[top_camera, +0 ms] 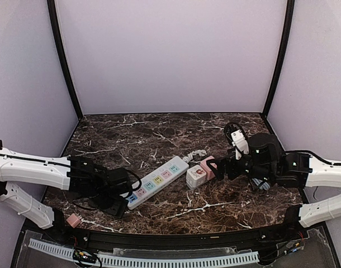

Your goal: Insert the plug

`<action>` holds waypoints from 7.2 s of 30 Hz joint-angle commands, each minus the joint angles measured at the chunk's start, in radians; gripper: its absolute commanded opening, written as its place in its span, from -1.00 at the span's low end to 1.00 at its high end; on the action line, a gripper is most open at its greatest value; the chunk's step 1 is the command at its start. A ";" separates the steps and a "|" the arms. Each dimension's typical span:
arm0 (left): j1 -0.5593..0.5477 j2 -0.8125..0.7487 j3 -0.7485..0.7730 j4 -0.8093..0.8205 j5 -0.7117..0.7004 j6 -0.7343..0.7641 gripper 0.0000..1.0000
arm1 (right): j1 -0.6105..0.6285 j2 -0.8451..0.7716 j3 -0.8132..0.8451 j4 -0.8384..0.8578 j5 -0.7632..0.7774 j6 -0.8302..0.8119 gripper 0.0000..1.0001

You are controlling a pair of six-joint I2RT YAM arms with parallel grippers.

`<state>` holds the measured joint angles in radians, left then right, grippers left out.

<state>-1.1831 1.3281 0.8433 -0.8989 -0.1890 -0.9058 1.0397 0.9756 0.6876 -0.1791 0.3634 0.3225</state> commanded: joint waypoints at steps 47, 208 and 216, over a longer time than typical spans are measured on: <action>0.255 0.070 -0.077 0.110 0.114 0.306 0.22 | -0.003 0.030 -0.011 0.046 -0.010 -0.008 0.97; 0.270 -0.033 -0.119 1.628 0.069 -0.447 -0.98 | 0.122 0.799 0.356 1.144 0.018 -0.427 -0.18; 0.270 -0.024 -0.122 1.638 0.069 -0.448 -0.98 | 0.121 0.798 0.352 1.152 0.008 -0.427 -0.48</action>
<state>-0.9180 1.3014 0.7361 0.6888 -0.1307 -1.3487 1.1683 1.7672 1.0233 0.9424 0.3836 -0.1139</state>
